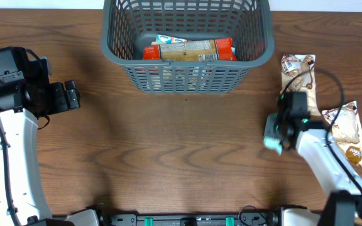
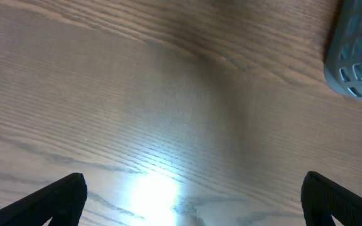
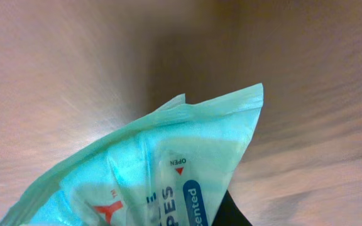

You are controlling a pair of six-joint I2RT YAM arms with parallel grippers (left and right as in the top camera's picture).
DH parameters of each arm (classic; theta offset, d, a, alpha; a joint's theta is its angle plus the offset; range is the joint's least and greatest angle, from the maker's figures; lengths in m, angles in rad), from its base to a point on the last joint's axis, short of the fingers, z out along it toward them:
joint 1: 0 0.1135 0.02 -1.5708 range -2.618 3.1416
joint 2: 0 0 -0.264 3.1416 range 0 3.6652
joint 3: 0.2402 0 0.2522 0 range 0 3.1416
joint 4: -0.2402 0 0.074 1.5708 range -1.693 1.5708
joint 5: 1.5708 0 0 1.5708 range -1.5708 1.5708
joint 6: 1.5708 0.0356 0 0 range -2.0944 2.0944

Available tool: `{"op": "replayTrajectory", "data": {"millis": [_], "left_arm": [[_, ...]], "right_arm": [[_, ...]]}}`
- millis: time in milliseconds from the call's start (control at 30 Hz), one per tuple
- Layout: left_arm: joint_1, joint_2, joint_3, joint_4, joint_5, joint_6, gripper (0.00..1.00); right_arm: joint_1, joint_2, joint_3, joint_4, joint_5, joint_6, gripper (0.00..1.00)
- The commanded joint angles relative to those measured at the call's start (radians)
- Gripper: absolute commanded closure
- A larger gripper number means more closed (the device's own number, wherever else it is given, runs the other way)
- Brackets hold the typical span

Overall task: Pack container
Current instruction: 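Lift the teal bar into the basket and release it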

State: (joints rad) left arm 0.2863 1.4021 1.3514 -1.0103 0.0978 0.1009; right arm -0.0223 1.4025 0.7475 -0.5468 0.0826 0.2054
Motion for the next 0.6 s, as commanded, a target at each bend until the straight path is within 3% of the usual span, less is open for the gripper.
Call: {"op": "replayTrajectory", "data": {"millis": [0,233,300,467,567], "left_arm": [[0.003,-0.012,-0.002,-0.002,0.0,-0.009,0.01],[0.003,-0.012,-0.002,-0.002,0.0,-0.005,0.01],[0.003,-0.012,-0.002,-0.002,0.0,-0.005,0.01],[0.002,-0.013,-0.001,-0.001,0.0,-0.005,0.01],[0.002,-0.013,-0.001,-0.001,0.0,-0.005,0.01]], "right_arm": [[-0.005,-0.102,0.253,-0.039,0.033,0.004,0.99],[-0.009,-0.1,0.69,-0.141,0.109,-0.068,0.99],[-0.009,-0.083,0.785,-0.143,0.022,-0.185,0.99],[0.029,0.014,0.998,-0.203,-0.406,-0.601,0.99],[0.091,0.105,1.122,-0.249,-0.449,-0.731,0.99]]}}
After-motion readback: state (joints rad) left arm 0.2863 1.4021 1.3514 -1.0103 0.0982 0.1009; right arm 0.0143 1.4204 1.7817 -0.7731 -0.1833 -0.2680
